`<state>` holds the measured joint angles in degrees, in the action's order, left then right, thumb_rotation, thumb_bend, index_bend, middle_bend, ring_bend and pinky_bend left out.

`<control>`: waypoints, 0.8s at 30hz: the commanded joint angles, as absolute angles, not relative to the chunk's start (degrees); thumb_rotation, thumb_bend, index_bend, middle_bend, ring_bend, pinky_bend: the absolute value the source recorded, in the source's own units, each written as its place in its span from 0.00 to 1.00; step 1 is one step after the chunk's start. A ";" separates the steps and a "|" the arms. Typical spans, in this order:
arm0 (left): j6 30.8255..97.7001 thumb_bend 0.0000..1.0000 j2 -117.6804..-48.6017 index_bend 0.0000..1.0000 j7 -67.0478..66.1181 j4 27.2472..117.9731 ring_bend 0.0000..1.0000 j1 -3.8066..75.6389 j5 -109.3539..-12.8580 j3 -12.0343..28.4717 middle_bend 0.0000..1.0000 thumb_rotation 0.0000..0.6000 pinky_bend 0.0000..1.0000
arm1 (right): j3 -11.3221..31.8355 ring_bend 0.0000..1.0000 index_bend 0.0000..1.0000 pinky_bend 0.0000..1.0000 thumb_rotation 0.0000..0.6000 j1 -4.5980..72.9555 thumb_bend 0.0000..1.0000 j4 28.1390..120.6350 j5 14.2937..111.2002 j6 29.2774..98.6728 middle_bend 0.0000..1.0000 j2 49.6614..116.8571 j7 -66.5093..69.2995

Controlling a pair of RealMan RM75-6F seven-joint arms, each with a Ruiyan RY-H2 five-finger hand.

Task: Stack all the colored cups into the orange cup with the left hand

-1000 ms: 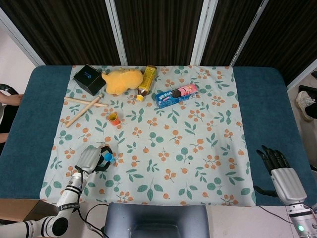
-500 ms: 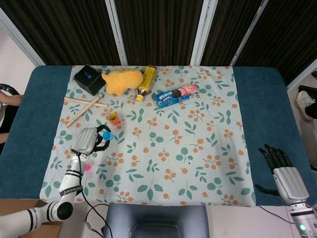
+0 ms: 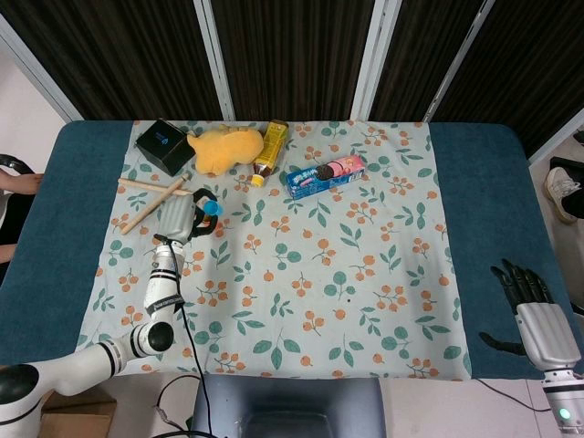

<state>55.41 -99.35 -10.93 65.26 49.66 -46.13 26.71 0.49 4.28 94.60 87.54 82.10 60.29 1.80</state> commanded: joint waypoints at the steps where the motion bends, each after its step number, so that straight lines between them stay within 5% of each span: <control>1: 53.99 0.39 -101.10 0.51 -10.11 62.43 1.00 50.83 -45.92 26.46 1.00 1.00 1.00 | 0.55 0.00 0.00 0.00 1.00 4.35 0.13 94.50 87.32 81.81 0.00 60.36 1.54; 24: 51.80 0.39 -102.58 0.52 -8.10 55.29 1.00 51.21 -47.31 25.43 1.00 1.00 1.00 | 0.90 0.00 0.00 0.00 1.00 4.56 0.13 94.74 86.70 81.17 0.00 60.68 0.65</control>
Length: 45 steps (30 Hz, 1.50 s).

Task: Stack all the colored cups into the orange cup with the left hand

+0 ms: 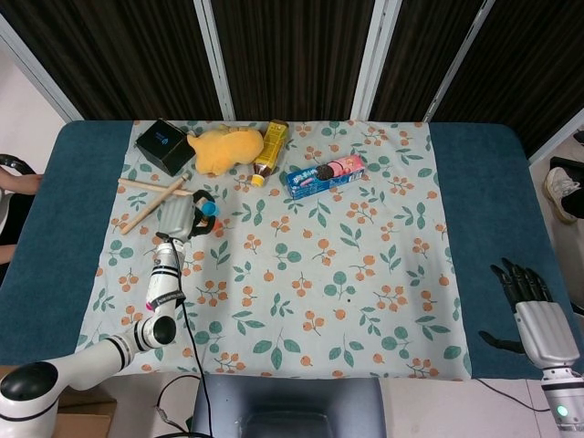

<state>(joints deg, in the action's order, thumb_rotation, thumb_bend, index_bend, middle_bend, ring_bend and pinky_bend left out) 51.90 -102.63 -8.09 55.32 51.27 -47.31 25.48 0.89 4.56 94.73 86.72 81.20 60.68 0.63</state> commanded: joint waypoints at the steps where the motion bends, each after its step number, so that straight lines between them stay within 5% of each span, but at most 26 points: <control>1: 51.64 0.39 -102.51 0.52 -8.17 55.23 1.00 51.09 -47.30 25.26 1.00 1.00 1.00 | 0.91 0.00 0.00 0.00 1.00 4.57 0.13 94.74 86.68 81.17 0.00 60.67 0.65; 14: 49.66 0.39 -102.03 0.50 -8.30 53.97 1.00 50.44 -47.43 24.14 1.00 1.00 1.00 | 0.91 0.00 0.00 0.00 1.00 4.51 0.13 94.83 86.82 81.25 0.00 60.73 0.51; 18: 48.50 0.39 -101.52 0.15 -9.50 54.62 1.00 50.23 -46.78 23.49 1.00 1.00 1.00 | 0.92 0.00 0.00 0.00 1.00 4.58 0.13 94.85 86.72 81.08 0.00 60.85 0.25; 21: 48.36 0.39 -100.99 0.01 -10.17 55.74 1.00 49.95 -46.63 23.08 1.00 1.00 1.00 | 0.86 0.00 0.00 0.00 1.00 4.56 0.13 94.89 86.79 81.07 0.00 60.86 0.15; 27: 51.10 0.39 -97.04 0.00 -10.53 63.95 1.00 47.51 -49.24 21.49 1.00 1.00 1.00 | 0.61 0.00 0.00 0.00 1.00 4.62 0.13 94.91 87.28 80.97 0.00 60.93 0.02; 37: 57.86 0.38 -75.97 0.05 -5.07 97.15 1.00 33.48 -61.62 12.26 1.00 1.00 1.00 | -0.59 0.00 0.00 0.00 1.00 4.84 0.13 95.22 89.32 80.44 0.00 61.11 -0.12; 45: 65.04 0.38 -69.70 0.08 -1.78 101.54 1.00 24.69 -71.50 3.79 1.00 1.00 1.00 | -1.73 0.00 0.00 0.00 1.00 4.91 0.13 95.37 91.63 80.53 0.00 61.29 0.12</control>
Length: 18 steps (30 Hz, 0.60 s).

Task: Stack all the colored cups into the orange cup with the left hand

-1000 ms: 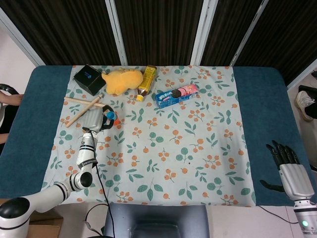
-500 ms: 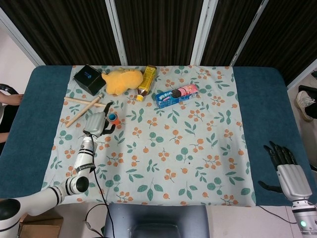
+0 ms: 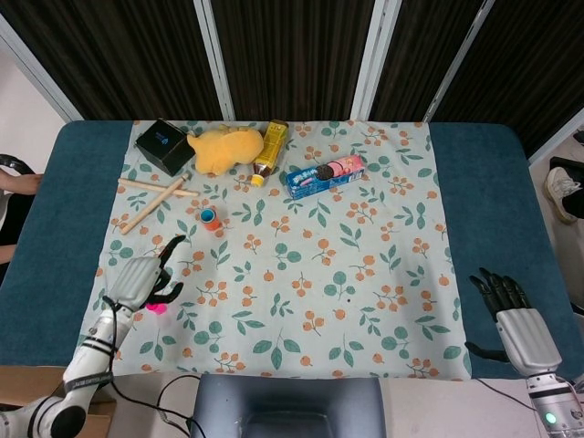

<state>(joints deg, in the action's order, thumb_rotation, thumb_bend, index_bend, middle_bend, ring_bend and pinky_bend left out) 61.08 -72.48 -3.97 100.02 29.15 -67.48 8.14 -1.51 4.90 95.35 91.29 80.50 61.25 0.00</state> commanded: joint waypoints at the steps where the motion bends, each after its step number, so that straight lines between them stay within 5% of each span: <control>1: 65.79 0.38 -69.71 0.08 -1.47 101.00 1.00 23.80 -72.34 2.93 1.00 1.00 1.00 | -1.87 0.00 0.00 0.00 1.00 4.92 0.13 95.36 91.91 80.56 0.00 61.31 0.18; 18: 63.94 0.38 -77.32 0.20 4.24 89.38 1.00 20.39 -71.87 1.02 1.00 1.00 1.00 | -2.80 0.00 0.00 0.00 1.00 4.70 0.13 95.07 93.70 81.40 0.00 60.94 1.51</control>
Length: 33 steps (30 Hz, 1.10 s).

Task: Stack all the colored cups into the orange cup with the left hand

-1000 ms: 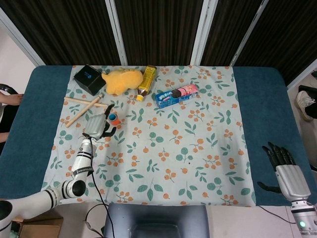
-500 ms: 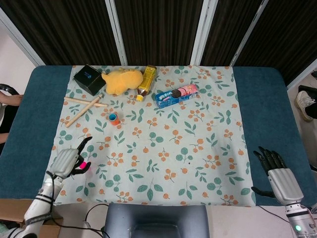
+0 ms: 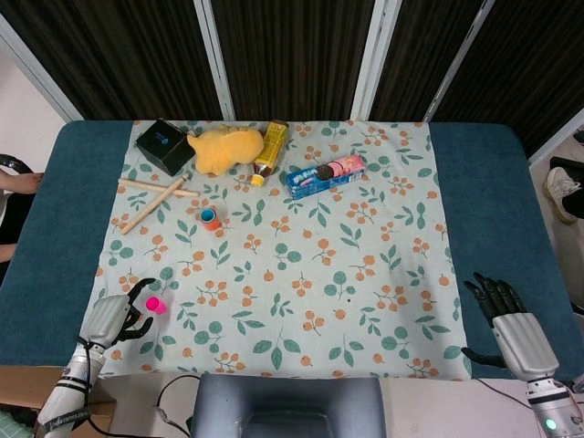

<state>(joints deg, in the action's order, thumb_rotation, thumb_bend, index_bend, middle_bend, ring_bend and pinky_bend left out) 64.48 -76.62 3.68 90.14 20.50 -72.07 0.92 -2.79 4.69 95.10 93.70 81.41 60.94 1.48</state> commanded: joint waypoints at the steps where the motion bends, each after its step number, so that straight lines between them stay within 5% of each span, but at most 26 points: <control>1: 63.69 0.38 -77.68 0.21 4.50 89.00 1.00 20.40 -71.84 1.12 1.00 1.00 1.00 | -2.78 0.00 0.00 0.00 1.00 4.71 0.13 95.02 93.65 81.38 0.00 60.93 1.50; 12: 61.64 0.38 -80.16 0.27 6.36 86.63 1.00 20.82 -70.96 2.63 1.00 1.00 1.00 | -2.84 0.00 0.00 0.00 1.00 4.68 0.13 94.97 93.49 81.32 0.00 61.14 1.13; 33: 59.96 0.38 -82.36 0.59 8.41 82.71 1.00 21.27 -69.15 5.40 1.00 1.00 1.00 | -2.77 0.00 0.00 0.00 1.00 4.51 0.13 94.89 93.16 81.52 0.00 61.17 0.82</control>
<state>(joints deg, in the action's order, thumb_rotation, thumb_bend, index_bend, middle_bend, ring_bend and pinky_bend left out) 59.98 -82.33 8.29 82.79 21.23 -69.21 5.29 -2.78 4.51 94.90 93.16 81.52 61.17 0.83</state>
